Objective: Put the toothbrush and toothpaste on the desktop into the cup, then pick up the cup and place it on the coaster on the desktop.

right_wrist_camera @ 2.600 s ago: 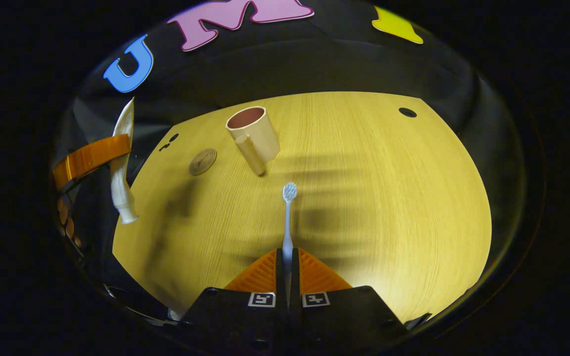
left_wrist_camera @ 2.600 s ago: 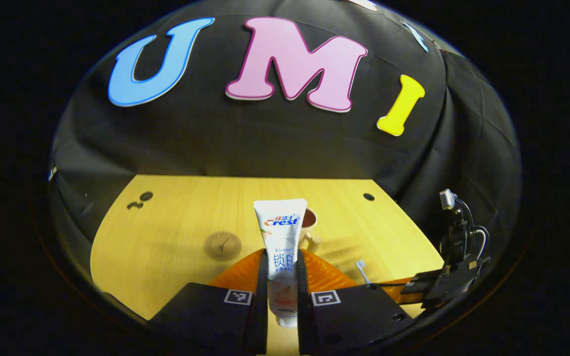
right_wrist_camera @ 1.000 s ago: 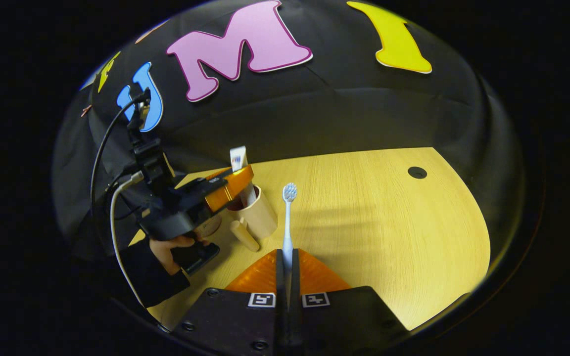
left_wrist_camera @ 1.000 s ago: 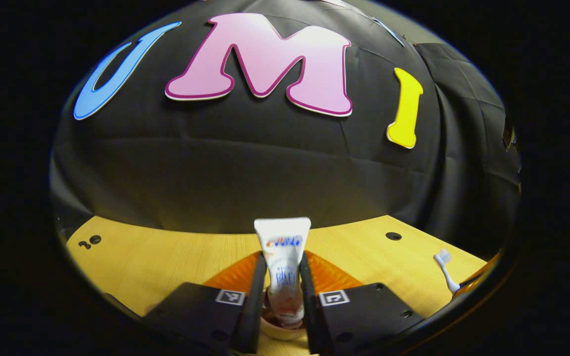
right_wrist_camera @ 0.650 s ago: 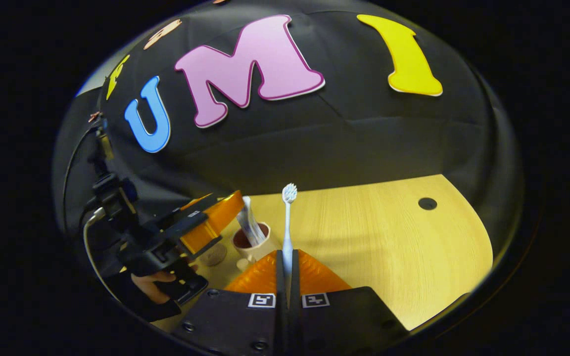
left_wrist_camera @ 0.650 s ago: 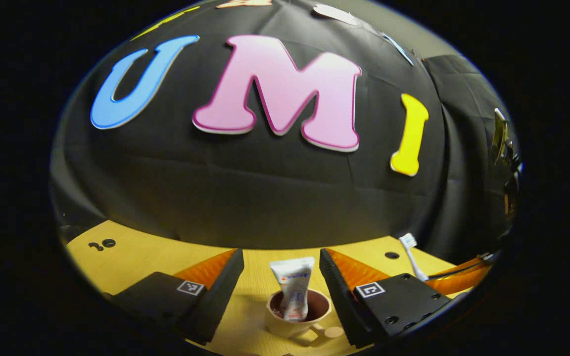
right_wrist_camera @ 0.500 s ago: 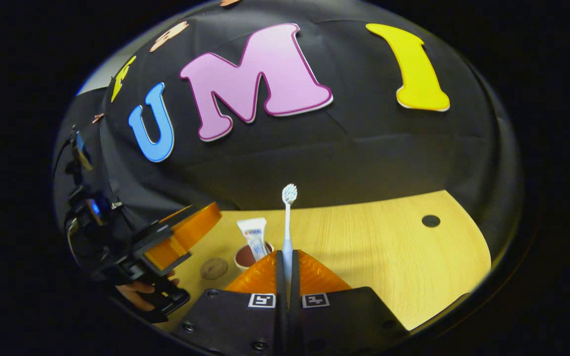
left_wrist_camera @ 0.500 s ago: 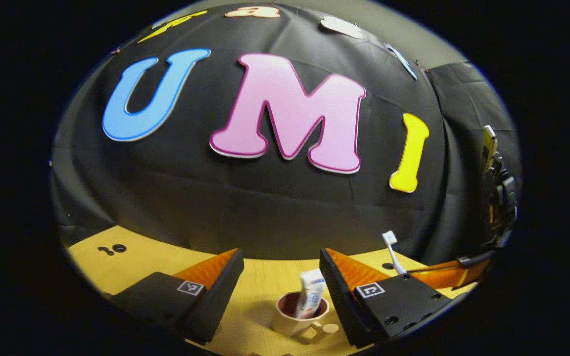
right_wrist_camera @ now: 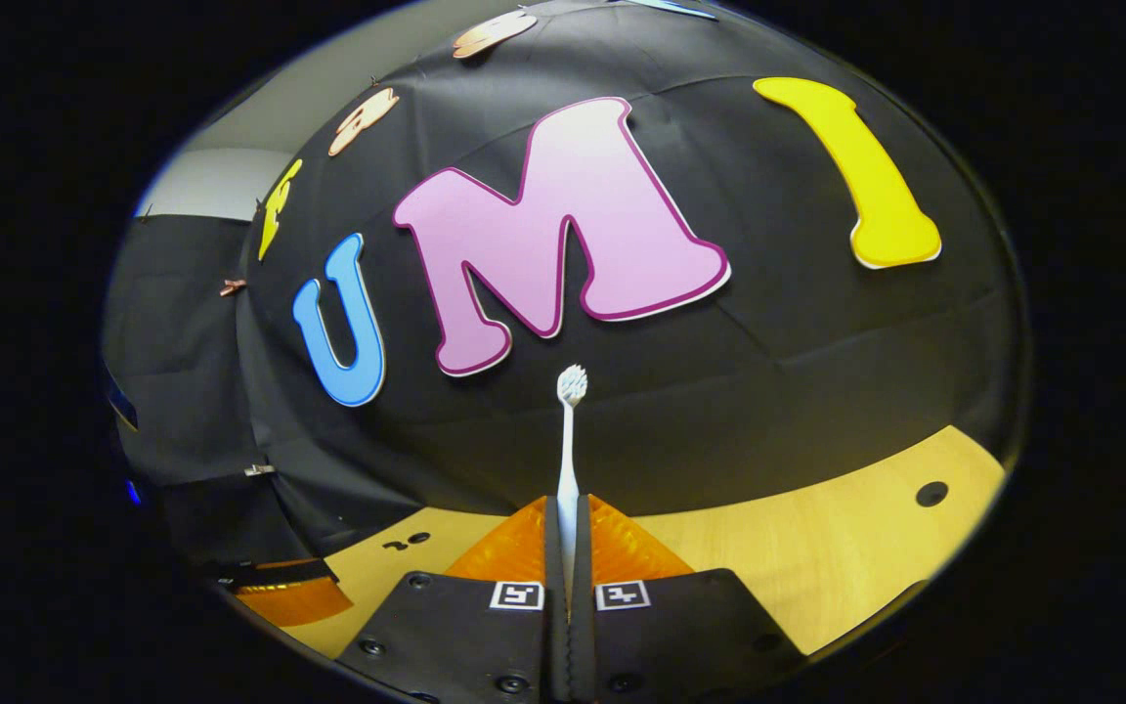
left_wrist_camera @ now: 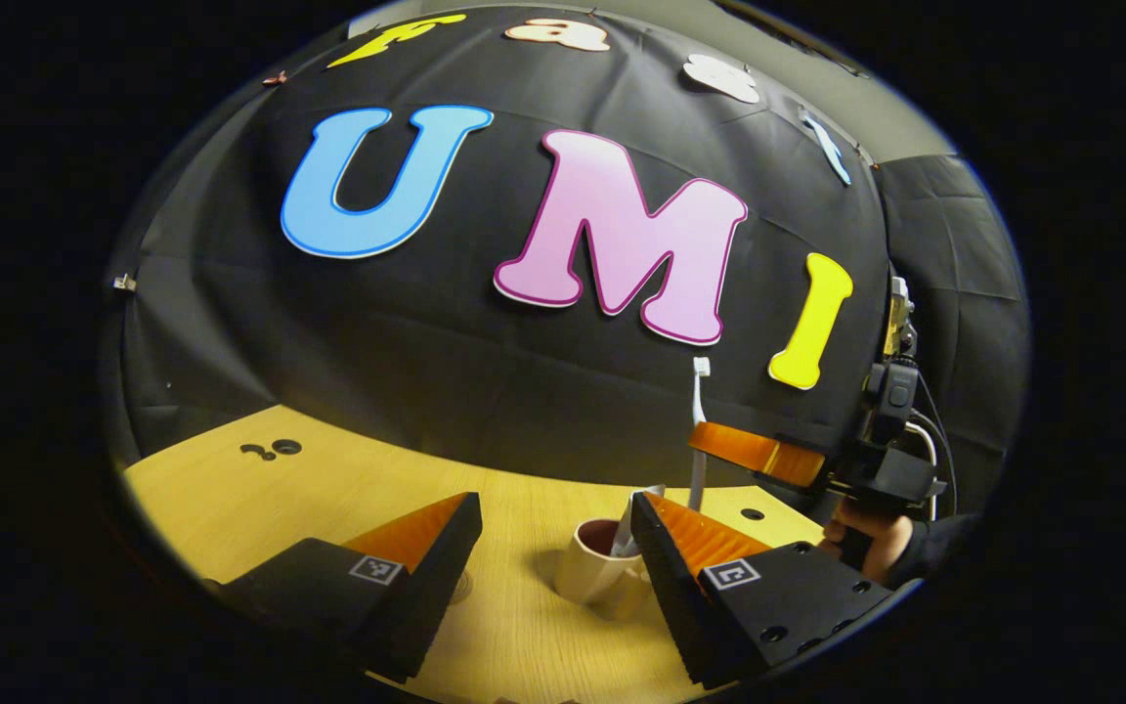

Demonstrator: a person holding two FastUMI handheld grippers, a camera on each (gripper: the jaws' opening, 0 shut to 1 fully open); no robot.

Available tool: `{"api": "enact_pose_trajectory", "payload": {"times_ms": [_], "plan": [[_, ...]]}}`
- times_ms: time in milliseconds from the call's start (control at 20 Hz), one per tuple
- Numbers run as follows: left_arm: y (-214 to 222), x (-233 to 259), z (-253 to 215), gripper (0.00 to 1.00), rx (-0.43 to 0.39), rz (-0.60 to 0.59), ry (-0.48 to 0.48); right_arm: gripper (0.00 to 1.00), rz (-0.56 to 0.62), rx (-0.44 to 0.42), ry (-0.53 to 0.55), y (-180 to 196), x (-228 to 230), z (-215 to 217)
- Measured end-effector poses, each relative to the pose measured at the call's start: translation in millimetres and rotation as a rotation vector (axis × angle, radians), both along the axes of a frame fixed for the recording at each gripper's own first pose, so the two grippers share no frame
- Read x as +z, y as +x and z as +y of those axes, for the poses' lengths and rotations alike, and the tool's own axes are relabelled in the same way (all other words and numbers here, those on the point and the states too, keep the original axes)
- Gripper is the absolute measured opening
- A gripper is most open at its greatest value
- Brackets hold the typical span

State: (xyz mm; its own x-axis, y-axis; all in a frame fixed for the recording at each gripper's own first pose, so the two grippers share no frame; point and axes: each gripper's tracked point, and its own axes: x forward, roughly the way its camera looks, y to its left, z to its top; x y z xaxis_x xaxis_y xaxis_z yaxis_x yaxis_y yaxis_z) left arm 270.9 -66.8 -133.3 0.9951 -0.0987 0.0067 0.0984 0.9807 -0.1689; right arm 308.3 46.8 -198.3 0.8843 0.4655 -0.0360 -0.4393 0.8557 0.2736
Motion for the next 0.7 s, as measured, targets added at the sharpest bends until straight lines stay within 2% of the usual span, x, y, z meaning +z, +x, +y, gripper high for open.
{"api": "enact_pose_trajectory", "payload": {"times_ms": [200,450,700], "plan": [[-9.8,-10.3,11.7,0.95,0.02,0.018,-0.024,0.04,-0.072,0.022,0.008,-2.4,-10.5,21.7],[-14.4,-18.7,24.4,0.95,0.037,0.023,-0.029,0.05,-0.122,0.029,-0.055,0.8,-32.4,32.8],[-13.7,-30.3,25.7,0.95,0.038,0.042,-0.018,0.05,-0.192,0.03,-0.134,-11.1,-43.2,35.0]]}}
